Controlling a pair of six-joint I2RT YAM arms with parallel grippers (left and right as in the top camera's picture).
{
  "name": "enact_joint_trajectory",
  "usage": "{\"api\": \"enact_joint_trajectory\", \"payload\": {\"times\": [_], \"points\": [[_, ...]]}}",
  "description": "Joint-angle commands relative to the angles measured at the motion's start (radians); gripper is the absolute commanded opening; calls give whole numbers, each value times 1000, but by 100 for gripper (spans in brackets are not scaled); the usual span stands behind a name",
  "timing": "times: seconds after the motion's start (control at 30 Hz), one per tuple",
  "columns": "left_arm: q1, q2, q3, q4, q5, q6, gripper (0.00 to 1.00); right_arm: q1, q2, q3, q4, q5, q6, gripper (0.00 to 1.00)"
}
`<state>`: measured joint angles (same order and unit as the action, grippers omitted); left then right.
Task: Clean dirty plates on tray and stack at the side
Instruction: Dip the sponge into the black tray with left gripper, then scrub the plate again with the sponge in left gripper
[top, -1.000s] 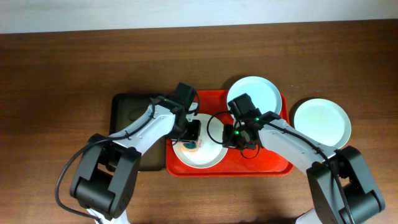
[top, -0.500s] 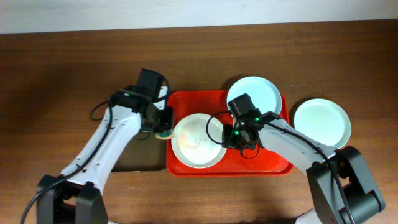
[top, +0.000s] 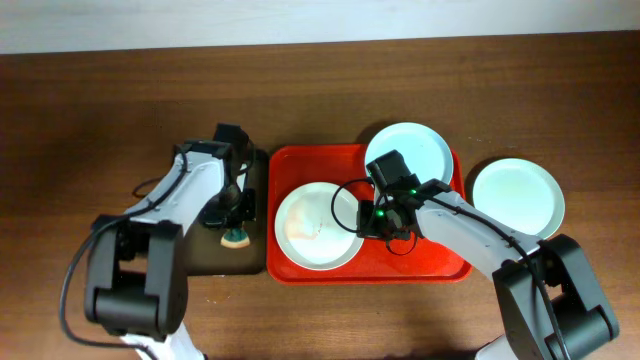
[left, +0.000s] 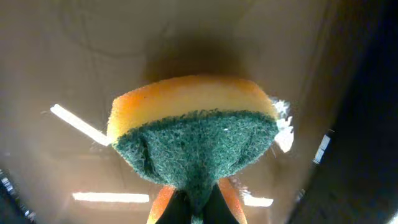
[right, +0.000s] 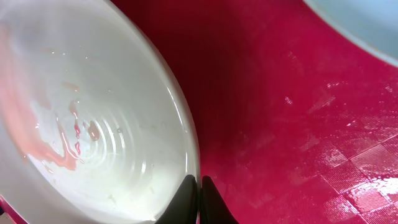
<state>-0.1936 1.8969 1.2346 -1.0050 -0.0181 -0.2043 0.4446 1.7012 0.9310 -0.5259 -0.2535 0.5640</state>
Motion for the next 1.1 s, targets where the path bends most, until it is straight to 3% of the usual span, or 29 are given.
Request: {"api": "enact_joint_trajectory", "payload": {"times": [0.0, 0.17, 0.23, 0.27, 0.37, 0.5, 0.83, 1.07], "points": [[7, 49, -7, 16, -12, 20, 0, 0, 7, -2, 6, -31, -11, 5], [10, 25, 1, 19, -4, 19, 0, 0, 7, -2, 7, -31, -11, 12], [26, -53, 11, 20, 34, 19, 0, 0, 7, -2, 7, -31, -10, 28], [34, -102, 13, 21, 38, 19, 0, 0, 7, -2, 7, -31, -11, 29], [41, -212, 13, 18, 50, 19, 0, 0, 7, -2, 8, -31, -10, 4], [41, -230, 13, 21, 237, 77, 0, 0, 7, -2, 8, -55, -6, 4], [-27, -230, 17, 69, 288, 82, 0, 1, 7, -2, 14, -54, -7, 4], [-210, -218, 6, 114, 285, -46, 0, 1, 7, -2, 10, -53, -7, 4]]}}
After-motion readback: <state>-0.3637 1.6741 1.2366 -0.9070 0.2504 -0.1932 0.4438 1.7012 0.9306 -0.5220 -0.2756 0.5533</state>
